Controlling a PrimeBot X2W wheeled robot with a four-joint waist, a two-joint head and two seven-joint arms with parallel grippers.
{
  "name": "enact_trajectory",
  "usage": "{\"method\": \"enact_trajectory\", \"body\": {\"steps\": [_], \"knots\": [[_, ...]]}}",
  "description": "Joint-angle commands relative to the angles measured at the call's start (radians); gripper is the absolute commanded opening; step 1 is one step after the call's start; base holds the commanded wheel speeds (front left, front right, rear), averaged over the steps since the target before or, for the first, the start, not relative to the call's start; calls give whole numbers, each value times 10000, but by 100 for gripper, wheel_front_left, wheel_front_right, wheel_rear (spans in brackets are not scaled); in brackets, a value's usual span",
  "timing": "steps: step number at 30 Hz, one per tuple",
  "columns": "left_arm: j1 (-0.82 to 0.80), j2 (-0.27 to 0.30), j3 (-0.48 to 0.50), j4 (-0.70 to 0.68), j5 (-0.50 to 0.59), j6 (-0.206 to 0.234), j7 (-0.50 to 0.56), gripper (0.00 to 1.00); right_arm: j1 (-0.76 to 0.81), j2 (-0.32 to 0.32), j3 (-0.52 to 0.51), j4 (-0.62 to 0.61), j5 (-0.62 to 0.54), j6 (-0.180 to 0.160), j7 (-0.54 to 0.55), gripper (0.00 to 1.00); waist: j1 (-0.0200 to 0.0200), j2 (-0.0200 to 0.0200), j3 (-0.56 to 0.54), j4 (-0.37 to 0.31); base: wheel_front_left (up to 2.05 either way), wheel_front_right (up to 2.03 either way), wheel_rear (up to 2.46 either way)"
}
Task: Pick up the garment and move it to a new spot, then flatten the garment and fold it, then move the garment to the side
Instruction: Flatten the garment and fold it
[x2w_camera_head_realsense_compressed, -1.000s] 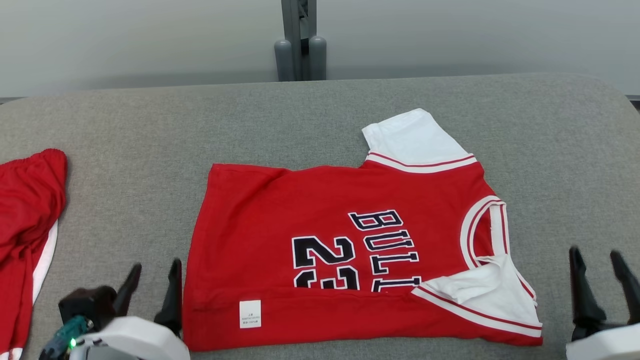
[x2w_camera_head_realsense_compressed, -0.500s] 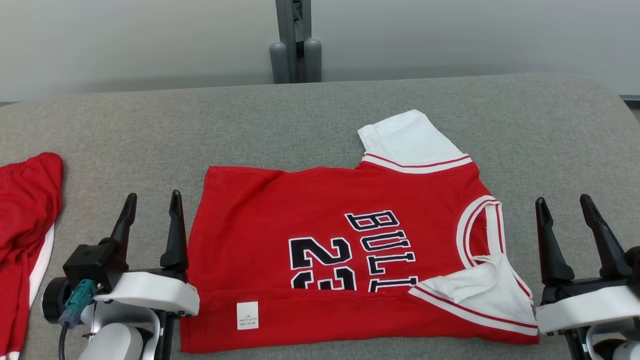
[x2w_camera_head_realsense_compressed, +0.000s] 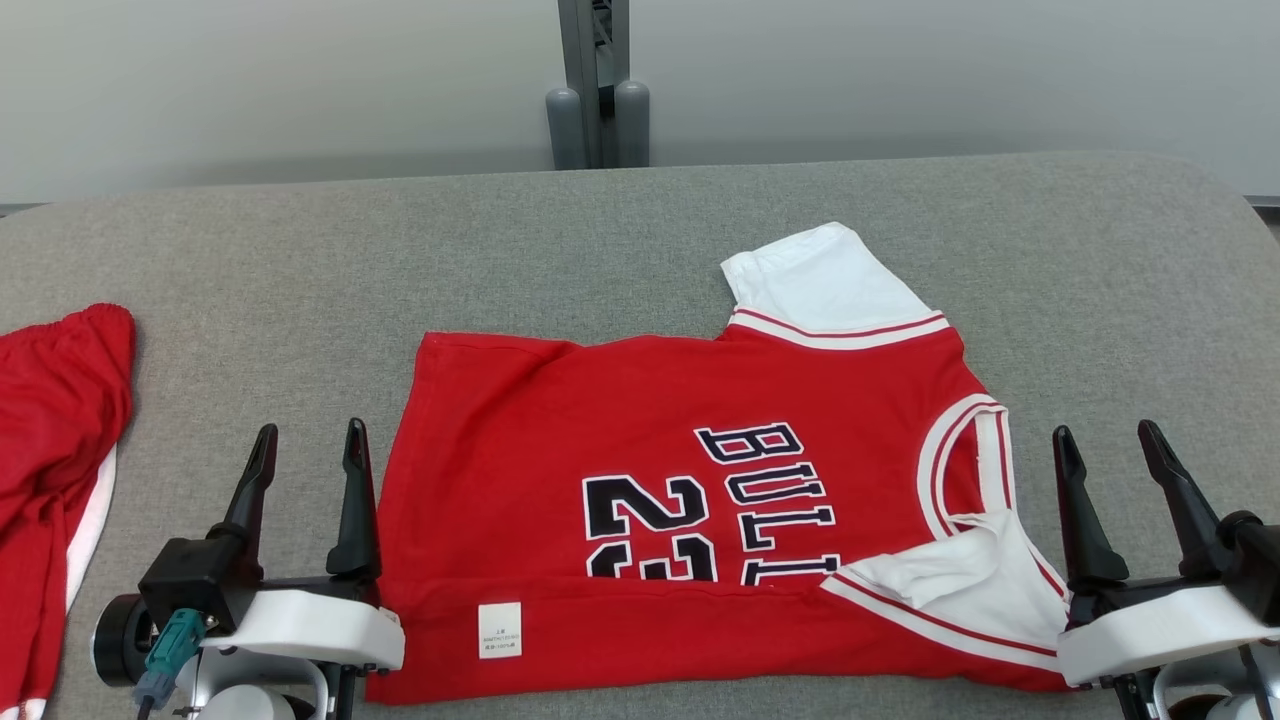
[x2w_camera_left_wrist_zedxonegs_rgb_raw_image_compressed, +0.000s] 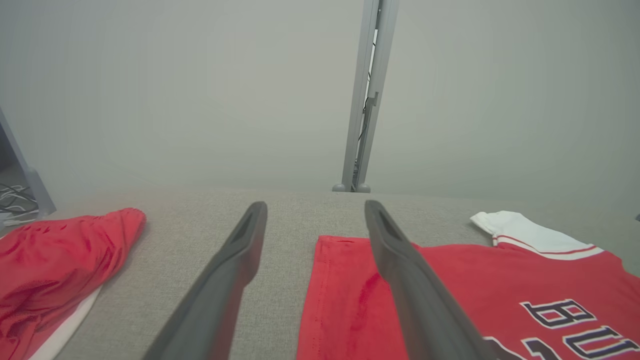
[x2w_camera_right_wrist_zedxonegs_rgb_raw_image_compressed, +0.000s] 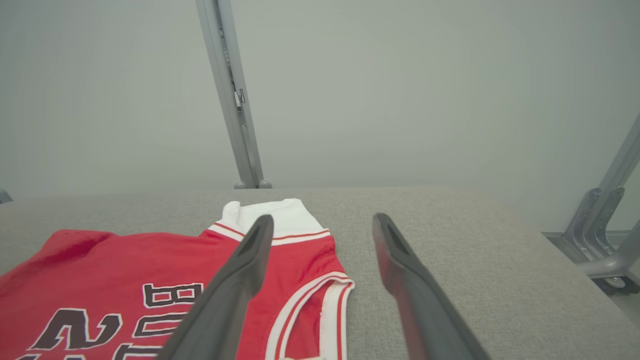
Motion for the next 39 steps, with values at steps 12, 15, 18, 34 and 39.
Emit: {"method": "enact_trajectory", "body": {"steps": [12, 15, 18, 34, 39], "knots": [[-105, -223, 209, 143, 356, -230, -74, 100, -9, -46, 11, 161, 128, 3, -26, 100, 0, 0, -52, 55, 0, 0, 0], [-496, -186, 59, 202, 434, -378, 4, 100, 32, -42, -21, 100, 155, 3, -14, 100, 0, 0, 36, 71, 0, 0, 0], [-1235, -154, -186, 484, 442, -697, 381, 100, 4, -40, 31, -1, 160, 3, 18, 100, 0, 0, 223, -5, 0, 0, 0], [-5419, -254, -243, 6036, -1086, -2523, 3449, 100, -679, -34, 388, -47, 476, 3, -145, 100, 0, 0, 1622, -1188, 0, 0, 0], [-6004, -272, -130, 7189, -1294, -2675, 3601, 100, -819, -32, 366, 125, 572, 3, -205, 100, 0, 0, 1867, -1233, 0, 0, 0]]}}
